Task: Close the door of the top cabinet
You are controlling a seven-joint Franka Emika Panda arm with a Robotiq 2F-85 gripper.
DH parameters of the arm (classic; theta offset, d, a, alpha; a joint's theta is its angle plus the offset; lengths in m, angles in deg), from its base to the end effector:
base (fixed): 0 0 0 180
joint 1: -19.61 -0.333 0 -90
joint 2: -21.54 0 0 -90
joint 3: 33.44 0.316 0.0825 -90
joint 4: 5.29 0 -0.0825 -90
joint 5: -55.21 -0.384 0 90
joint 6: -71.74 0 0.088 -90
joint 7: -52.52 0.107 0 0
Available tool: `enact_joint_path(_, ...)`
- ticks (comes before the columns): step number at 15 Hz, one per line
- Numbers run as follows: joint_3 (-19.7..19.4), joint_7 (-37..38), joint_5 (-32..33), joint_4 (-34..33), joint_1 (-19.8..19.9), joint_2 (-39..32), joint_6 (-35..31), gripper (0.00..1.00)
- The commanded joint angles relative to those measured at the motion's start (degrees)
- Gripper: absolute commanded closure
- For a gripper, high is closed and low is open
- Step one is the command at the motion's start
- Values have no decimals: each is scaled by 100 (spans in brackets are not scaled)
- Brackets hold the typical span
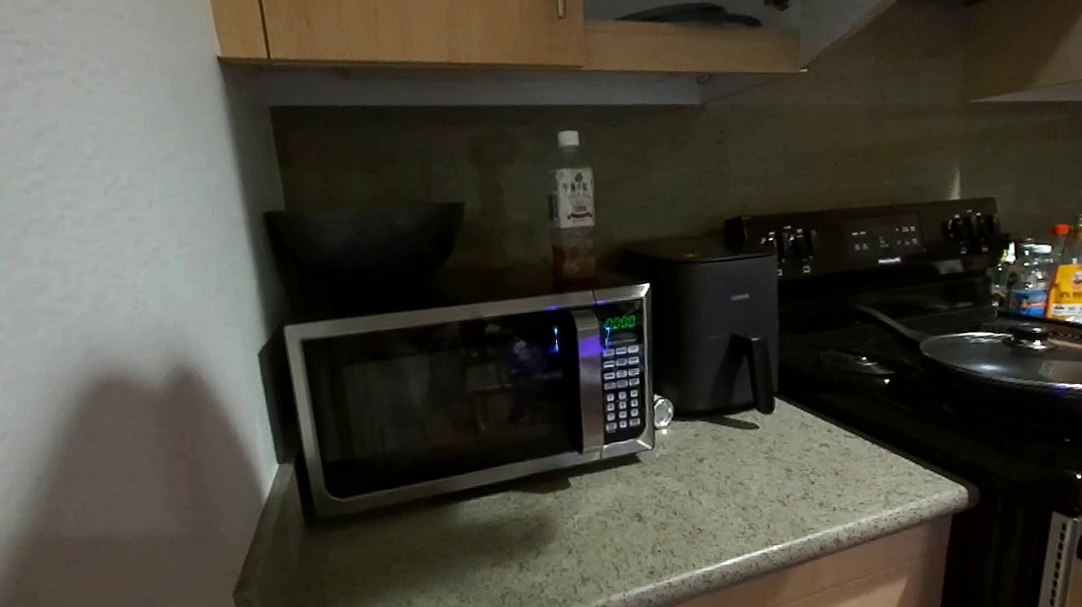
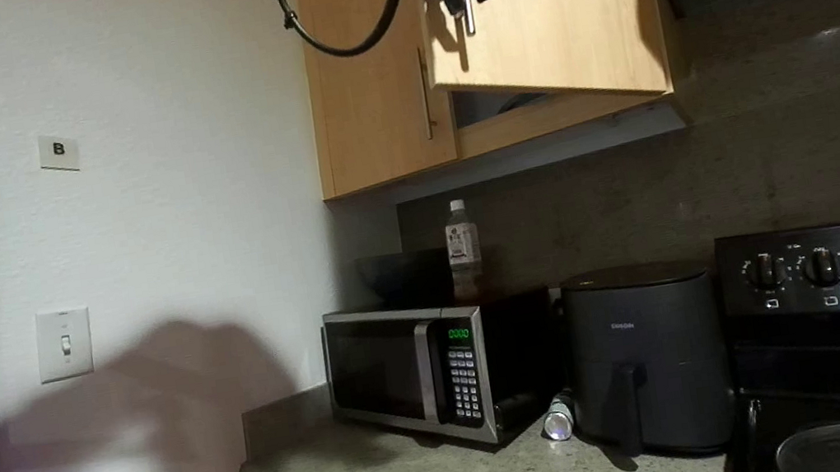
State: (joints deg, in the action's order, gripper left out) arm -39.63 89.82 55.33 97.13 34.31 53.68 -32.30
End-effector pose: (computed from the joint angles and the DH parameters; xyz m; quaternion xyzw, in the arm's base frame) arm 0.3377 -0.1519 0.8099 -0.8360 0.4657 -0.2817 0.0697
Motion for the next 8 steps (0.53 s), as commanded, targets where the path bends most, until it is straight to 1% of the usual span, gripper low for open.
enact_joint_path(1, 307, -422, -69, -159, -286, -120, 270, 0)
enact_joint_path(5, 700, -728, 46, 14, -561, 35, 285, 0)
enact_joint_path(8, 814, -807, 46, 118, -623, 146, 179, 0)
